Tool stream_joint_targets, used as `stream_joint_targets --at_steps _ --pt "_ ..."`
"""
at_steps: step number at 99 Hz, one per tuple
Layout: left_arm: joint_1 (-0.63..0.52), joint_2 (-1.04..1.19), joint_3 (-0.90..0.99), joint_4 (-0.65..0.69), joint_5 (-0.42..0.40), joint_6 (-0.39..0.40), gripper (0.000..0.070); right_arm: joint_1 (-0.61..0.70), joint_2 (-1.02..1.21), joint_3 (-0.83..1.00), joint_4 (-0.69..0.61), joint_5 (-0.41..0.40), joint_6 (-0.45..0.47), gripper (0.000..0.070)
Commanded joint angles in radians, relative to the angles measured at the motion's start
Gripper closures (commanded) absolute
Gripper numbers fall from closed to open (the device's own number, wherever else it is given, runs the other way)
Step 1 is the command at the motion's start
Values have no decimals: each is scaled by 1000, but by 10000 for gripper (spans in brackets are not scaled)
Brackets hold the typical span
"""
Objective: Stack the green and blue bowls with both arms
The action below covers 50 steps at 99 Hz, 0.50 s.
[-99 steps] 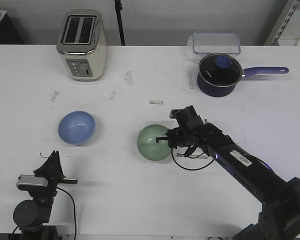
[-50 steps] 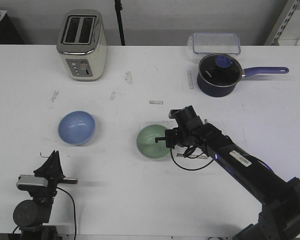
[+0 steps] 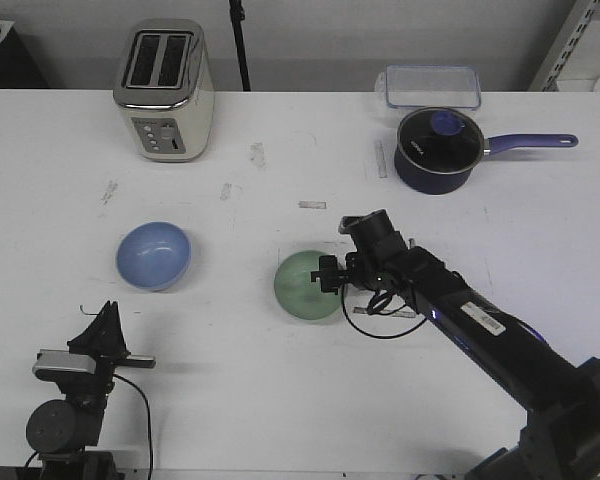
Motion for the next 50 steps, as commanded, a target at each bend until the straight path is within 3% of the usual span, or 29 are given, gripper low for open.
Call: stream_joint_targets --at_steps 1,7,8,27,41,50 --pt "2 -2 -22 15 4 2 698 5 -44 11 15 16 -9 248" --pt "2 -2 -22 15 4 2 698 3 -78 11 24 19 -26 248" --pt "2 -2 -22 15 4 2 698 -10 -170 11 57 39 -106 250" --pt "2 -2 -22 15 4 2 698 -92 -277 -5 142 84 -262 253" --pt "2 -2 -22 15 4 2 698 -203 -367 -89 278 97 -383 259" --pt "2 -2 -22 15 4 2 698 -267 -437 -186 390 91 -465 366"
